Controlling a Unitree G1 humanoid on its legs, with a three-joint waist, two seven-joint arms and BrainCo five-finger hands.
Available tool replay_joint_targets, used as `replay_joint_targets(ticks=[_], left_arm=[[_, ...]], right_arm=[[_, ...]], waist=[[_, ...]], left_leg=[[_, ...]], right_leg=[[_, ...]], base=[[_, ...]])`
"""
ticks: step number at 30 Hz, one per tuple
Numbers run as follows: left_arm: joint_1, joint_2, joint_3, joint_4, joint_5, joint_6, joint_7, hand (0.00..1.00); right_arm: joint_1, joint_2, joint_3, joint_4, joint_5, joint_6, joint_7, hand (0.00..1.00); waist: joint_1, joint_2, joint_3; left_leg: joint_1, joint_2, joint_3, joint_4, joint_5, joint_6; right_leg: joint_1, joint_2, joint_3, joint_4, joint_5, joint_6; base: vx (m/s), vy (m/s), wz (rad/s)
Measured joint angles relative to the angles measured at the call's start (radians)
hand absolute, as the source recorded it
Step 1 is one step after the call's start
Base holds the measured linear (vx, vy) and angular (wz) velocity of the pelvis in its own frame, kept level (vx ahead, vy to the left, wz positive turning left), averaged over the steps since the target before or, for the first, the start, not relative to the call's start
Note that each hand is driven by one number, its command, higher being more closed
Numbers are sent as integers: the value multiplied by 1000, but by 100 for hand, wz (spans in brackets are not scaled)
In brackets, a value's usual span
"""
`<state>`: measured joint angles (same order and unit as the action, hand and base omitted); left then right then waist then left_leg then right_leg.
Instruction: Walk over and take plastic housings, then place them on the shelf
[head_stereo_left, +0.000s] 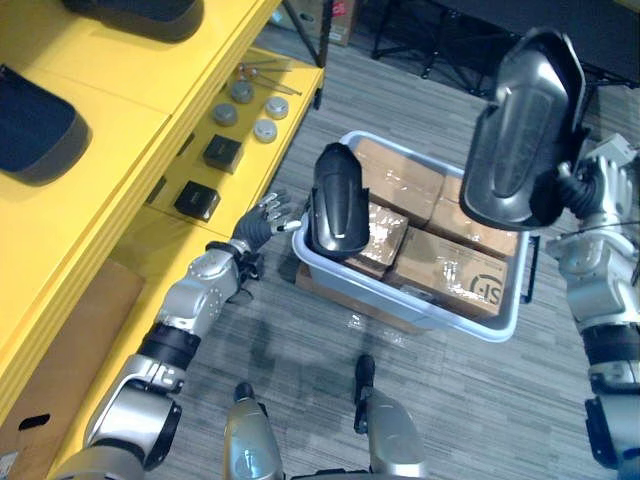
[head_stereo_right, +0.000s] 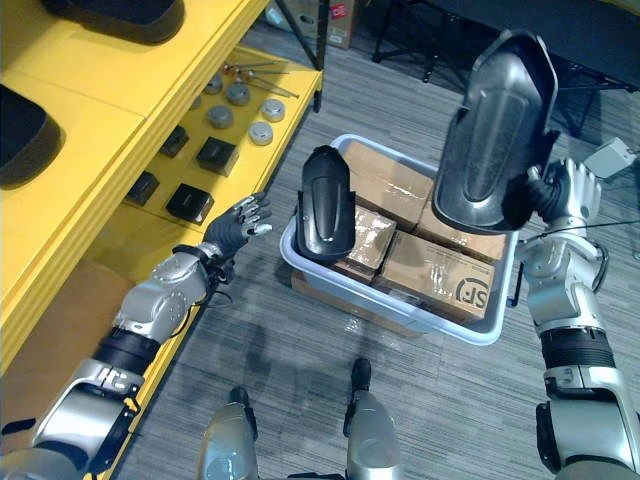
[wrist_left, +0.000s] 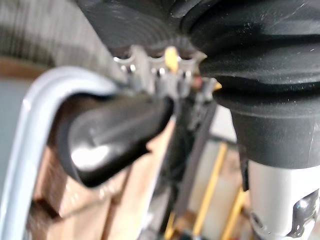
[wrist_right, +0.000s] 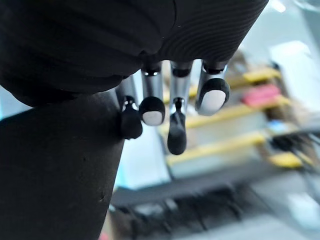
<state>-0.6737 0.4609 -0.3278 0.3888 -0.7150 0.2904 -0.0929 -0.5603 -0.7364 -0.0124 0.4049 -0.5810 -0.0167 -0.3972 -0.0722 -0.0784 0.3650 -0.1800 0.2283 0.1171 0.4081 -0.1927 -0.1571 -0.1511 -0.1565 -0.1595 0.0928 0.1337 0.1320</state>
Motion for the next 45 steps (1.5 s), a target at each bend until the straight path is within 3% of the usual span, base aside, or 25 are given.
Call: replay_joint_targets(ticks=[1,5,7,12,21,26,34,35,40,45], left_arm=[[-4,-4,-10,1,-31,20,-1,0],[-4,-41,-66,4,-92,29,0,0],[-4,-73,-90,3,-182,29,-1,0],[1,-120,-151,1,-259,10,1,0],[34,-171,-200,-118,-259,-109,-2,0],[73,-189,-236,-126,-244,-138,4,0],[127,-196,-293,-126,-165,-143,7,0],[127,-195,-307,-126,-119,-141,27,100],[188,-196,-320,-123,99,-133,89,100],[246,-196,-303,-120,174,-137,121,100]], right_arm=[[2,-3,1,-13,-32,-44,-23,100],[41,-14,24,-60,-86,-137,-68,100],[58,-14,56,-82,-138,-189,-86,100],[78,-14,106,-92,-183,-264,-98,100],[109,15,204,-116,-216,-269,-93,100],[125,50,257,-112,-222,-272,-81,100],[125,94,340,-56,-228,-240,-79,100],[125,97,349,-36,-228,-239,-84,100],[124,129,377,-20,-228,-225,-111,100],[124,168,392,-20,-228,-244,-133,100]], waist=[[-6,5,-3],[-14,15,-31],[-20,23,-46],[-14,44,-78],[-6,69,-110],[6,75,-141],[21,74,-162],[30,71,-168],[40,66,-190],[61,57,-195]], left_leg=[[10,1,2,-2,-3,-1],[23,0,7,-17,-5,0],[31,-1,9,-21,-5,0],[65,-3,30,-50,-4,-1],[106,-9,40,-81,-3,-2],[105,-12,41,-92,-2,-3],[98,-14,23,-95,3,-3],[101,-16,23,-100,8,-4],[111,-21,1,-136,32,-9],[111,-21,0,-142,40,-9]], right_leg=[[10,1,2,-2,0,0],[17,1,4,-11,0,0],[28,1,4,-19,0,0],[46,1,14,-37,1,2],[80,0,19,-69,5,6],[85,-1,18,-89,11,8],[103,-2,-6,-112,20,8],[103,-3,-7,-112,20,8],[121,-2,-31,-130,24,3],[121,-1,-32,-135,31,-1]], base=[[22,9,-12],[8,7,-2],[0,0,0],[23,8,-5],[34,12,-2],[0,0,0],[-3,10,6],[-6,9,5],[-10,-5,13],[-31,12,0]])
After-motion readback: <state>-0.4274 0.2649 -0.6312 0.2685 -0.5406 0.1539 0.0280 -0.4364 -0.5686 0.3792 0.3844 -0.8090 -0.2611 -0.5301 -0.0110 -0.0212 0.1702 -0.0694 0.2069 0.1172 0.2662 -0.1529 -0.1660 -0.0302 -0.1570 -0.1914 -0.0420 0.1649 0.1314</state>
